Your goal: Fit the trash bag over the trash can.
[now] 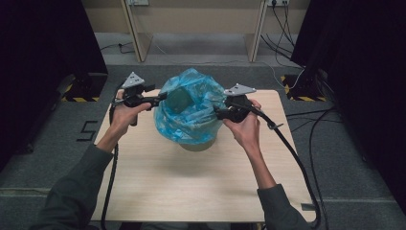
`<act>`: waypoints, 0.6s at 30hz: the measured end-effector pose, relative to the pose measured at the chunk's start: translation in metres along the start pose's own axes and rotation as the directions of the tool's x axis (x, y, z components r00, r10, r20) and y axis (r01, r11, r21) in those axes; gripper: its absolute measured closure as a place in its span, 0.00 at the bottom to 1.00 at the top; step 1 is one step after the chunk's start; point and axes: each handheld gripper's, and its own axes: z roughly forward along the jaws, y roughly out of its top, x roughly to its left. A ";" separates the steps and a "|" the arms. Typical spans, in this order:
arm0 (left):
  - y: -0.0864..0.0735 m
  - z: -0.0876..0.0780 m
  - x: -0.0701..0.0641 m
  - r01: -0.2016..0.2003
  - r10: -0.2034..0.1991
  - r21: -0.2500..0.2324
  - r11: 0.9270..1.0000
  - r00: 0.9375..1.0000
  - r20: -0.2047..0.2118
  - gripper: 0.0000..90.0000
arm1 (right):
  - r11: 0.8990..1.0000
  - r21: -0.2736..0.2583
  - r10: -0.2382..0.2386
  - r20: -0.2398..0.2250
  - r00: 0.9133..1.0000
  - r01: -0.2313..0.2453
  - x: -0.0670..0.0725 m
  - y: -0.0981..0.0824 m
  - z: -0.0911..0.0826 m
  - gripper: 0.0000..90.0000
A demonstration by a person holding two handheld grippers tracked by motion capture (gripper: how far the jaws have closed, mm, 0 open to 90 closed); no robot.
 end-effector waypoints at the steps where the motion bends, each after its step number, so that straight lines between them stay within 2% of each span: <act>1: -0.001 0.002 -0.001 -0.010 0.010 0.014 1.000 1.000 -0.005 0.36 | 1.000 0.002 0.010 0.003 1.000 -0.010 -0.003 -0.001 0.001 0.44; 2: -0.001 0.002 -0.001 -0.010 0.010 0.014 1.000 1.000 -0.005 0.36 | 1.000 0.002 0.010 0.003 1.000 -0.010 -0.003 -0.001 0.001 0.44; 3: -0.004 0.003 -0.003 -0.043 0.044 0.050 0.998 0.999 -0.006 0.36 | 1.000 0.010 0.021 0.004 1.000 -0.021 -0.007 -0.003 0.004 0.44; 5: -0.009 0.001 -0.007 -0.037 0.037 0.037 0.999 0.999 -0.009 0.35 | 1.000 0.019 0.022 0.017 1.000 -0.022 -0.012 -0.004 0.006 0.45; 8: -0.013 -0.005 -0.016 -0.065 0.065 0.026 0.998 0.998 -0.011 0.34 | 0.998 0.010 0.057 0.004 0.998 -0.057 -0.020 -0.006 0.010 0.47; 10: -0.014 -0.008 -0.021 -0.077 0.077 0.025 0.997 0.997 -0.011 0.34 | 0.998 0.008 0.060 0.004 0.998 -0.060 -0.022 -0.006 0.010 0.47; 11: -0.015 -0.013 -0.029 -0.102 0.103 0.021 0.995 0.995 -0.021 0.34 | 0.998 0.000 0.056 0.006 0.998 -0.056 -0.027 -0.005 0.013 0.48; 13: -0.016 -0.017 -0.037 -0.126 0.127 0.022 0.992 0.992 -0.026 0.34 | 0.997 0.002 0.077 -0.007 0.997 -0.077 -0.033 -0.004 0.018 0.48; 16: -0.016 -0.020 -0.047 -0.134 0.134 0.023 0.991 0.991 -0.023 0.32 | 0.997 0.000 0.084 -0.006 0.996 -0.084 -0.043 0.000 0.026 0.48; 18: -0.016 -0.021 -0.048 -0.145 0.145 0.020 0.989 0.989 -0.018 0.31 | 0.996 0.002 0.088 -0.006 0.996 -0.088 -0.046 0.002 0.028 0.48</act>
